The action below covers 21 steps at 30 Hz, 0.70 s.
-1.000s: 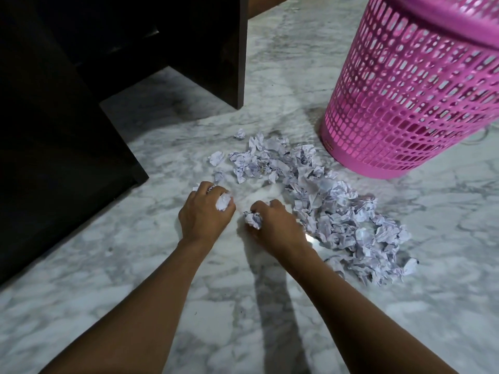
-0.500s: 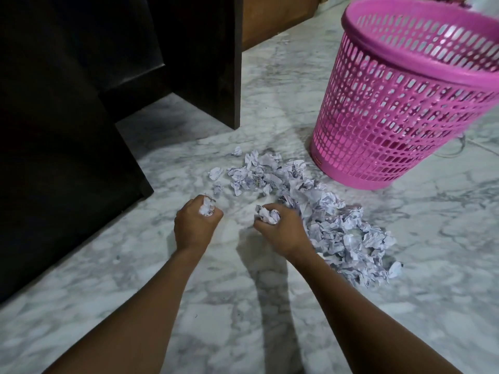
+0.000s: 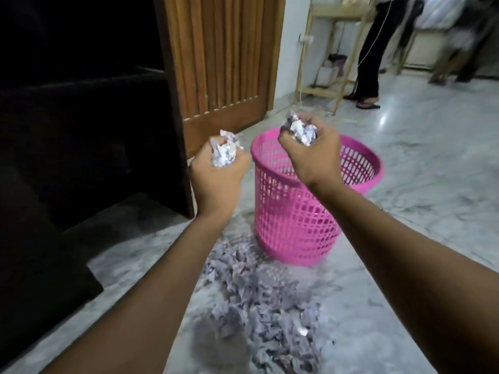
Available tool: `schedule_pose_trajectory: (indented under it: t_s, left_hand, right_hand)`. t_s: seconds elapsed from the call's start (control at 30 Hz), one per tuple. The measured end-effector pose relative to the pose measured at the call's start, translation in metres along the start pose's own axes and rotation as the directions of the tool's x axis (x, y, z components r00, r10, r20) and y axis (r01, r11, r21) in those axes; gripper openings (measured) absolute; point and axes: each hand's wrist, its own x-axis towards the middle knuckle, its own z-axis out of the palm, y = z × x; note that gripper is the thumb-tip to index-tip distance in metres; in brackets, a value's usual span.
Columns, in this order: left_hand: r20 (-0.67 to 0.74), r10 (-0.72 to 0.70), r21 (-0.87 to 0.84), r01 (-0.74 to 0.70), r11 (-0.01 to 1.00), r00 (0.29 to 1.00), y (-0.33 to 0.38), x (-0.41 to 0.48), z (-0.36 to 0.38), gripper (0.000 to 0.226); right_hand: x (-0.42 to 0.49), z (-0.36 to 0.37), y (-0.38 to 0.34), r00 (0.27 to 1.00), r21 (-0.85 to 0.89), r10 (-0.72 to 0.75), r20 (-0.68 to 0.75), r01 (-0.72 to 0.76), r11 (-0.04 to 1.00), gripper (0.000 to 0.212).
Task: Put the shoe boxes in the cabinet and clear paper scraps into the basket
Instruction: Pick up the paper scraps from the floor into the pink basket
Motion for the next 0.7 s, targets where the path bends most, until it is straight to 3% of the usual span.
schedule_pose_trajectory:
  t_s: [0.1, 0.27, 0.43, 0.47, 0.53, 0.6, 0.7]
  left_hand:
    - [0.139, 0.01, 0.013, -0.012, 1.0, 0.99, 0.03, 0.014, 0.07, 0.015]
    - [0.361, -0.1, 0.286, -0.008, 0.958, 0.927, 0.013, 0.03, 0.143, 0.017]
    - [0.401, -0.206, 0.341, 0.064, 0.938, 0.892, -0.02, 0.042, 0.163, 0.009]
    - [0.459, -0.231, 0.374, 0.049, 0.926, 0.858, -0.029, 0.043, 0.162, 0.011]
    - [0.584, -0.316, 0.472, 0.005, 0.882, 0.748, -0.051, 0.044, 0.156, 0.039]
    - [0.66, -0.337, 0.554, -0.131, 0.822, 0.671, -0.066, 0.048, 0.146, 0.057]
    - [0.763, -0.327, 0.596, -0.411, 0.69, 0.558, -0.074, 0.058, 0.134, 0.052]
  right_hand:
    - [0.042, -0.042, 0.005, 0.993, -0.048, 0.086, -0.085, -0.091, 0.995, 0.007]
    - [0.066, -0.079, 0.037, 0.926, 0.006, 0.319, -0.201, -0.324, 0.946, 0.023]
    - [0.078, -0.077, 0.074, 0.905, -0.161, 0.424, -0.036, -0.423, 0.891, 0.023]
    - [0.081, -0.071, 0.08, 0.888, -0.171, 0.46, -0.013, -0.455, 0.874, 0.025]
    - [0.086, -0.058, 0.094, 0.833, -0.194, 0.553, 0.029, -0.538, 0.82, 0.049]
    - [0.091, -0.052, 0.105, 0.795, -0.341, 0.604, 0.046, -0.556, 0.758, 0.071]
    - [0.093, -0.056, 0.111, 0.795, -0.623, 0.599, 0.097, -0.421, 0.659, 0.077]
